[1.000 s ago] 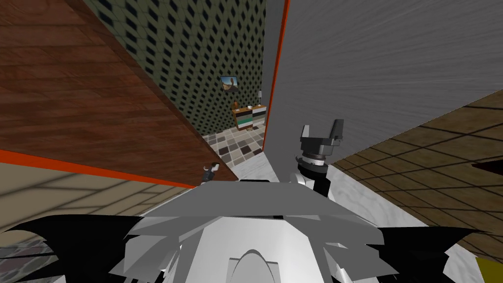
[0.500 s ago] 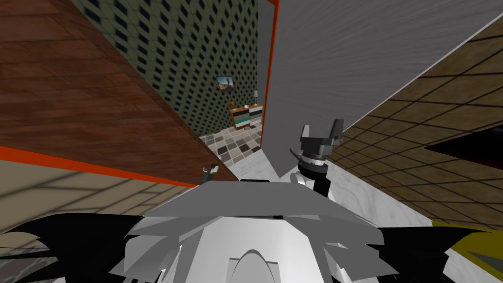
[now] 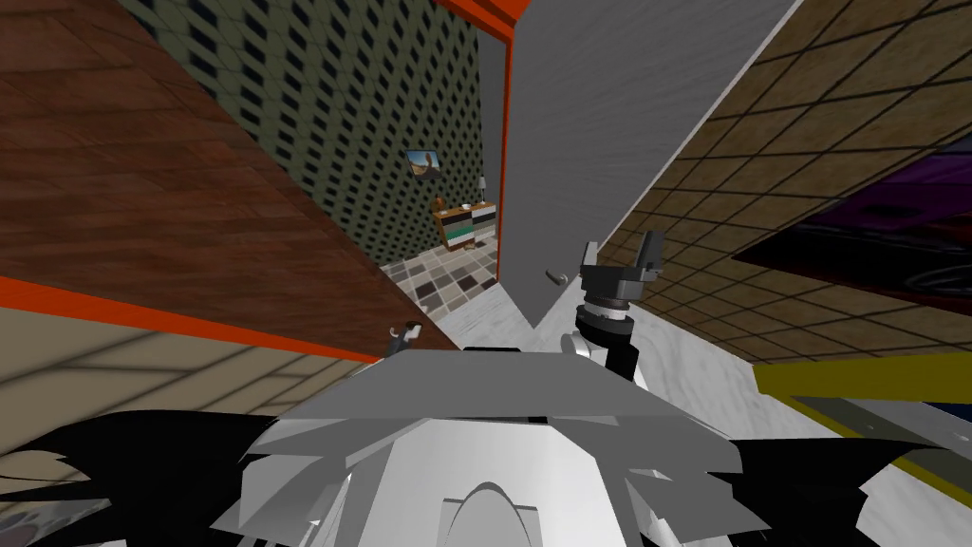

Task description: Pull the door open

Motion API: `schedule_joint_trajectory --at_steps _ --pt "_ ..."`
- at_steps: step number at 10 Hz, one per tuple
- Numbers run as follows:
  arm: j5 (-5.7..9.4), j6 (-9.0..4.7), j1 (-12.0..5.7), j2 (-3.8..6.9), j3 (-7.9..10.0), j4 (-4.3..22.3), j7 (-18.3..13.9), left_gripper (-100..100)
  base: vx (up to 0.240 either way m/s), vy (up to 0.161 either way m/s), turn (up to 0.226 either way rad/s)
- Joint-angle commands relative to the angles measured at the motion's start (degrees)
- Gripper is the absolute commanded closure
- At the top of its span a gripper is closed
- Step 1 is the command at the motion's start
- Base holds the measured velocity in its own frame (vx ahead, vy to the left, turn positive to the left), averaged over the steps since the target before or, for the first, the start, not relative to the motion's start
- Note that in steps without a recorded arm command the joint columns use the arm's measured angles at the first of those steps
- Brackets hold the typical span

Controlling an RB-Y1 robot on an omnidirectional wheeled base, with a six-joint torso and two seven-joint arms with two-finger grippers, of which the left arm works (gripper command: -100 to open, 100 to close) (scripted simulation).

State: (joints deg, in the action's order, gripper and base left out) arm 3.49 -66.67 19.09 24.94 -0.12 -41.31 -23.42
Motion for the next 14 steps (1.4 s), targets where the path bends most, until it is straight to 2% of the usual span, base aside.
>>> schedule_joint_trajectory --at_steps 1,2,3,4,8,9,11,14 --pt "-0.03 -1.61 0.14 0.54 -0.07 1.03 -0.44 100 -0.239 0.042 -0.153" --pt "-0.08 -2.16 0.28 0.71 -0.19 1.33 -0.61 100 -0.192 0.017 -0.098" --pt "-0.15 -1.37 0.30 0.45 -0.29 0.82 -0.43 100 -0.079 0.003 -0.010" --pt "0.07 -0.62 -1.03 0.14 -0.30 1.72 -0.01 100 -0.149 0.018 -0.137" --pt "0.70 1.42 -4.39 -0.51 -0.15 3.23 1.06 100 -0.213 0.051 -0.151" --pt "0.97 2.27 -5.80 -0.78 -0.08 3.86 1.51 100 -0.221 0.069 -0.170" --pt "1.15 2.87 -6.78 -0.98 -0.04 4.30 1.82 100 -0.162 0.032 -0.111" --pt "1.85 5.12 -10.48 -1.70 0.13 5.97 3.01 100 -0.233 0.044 -0.172"
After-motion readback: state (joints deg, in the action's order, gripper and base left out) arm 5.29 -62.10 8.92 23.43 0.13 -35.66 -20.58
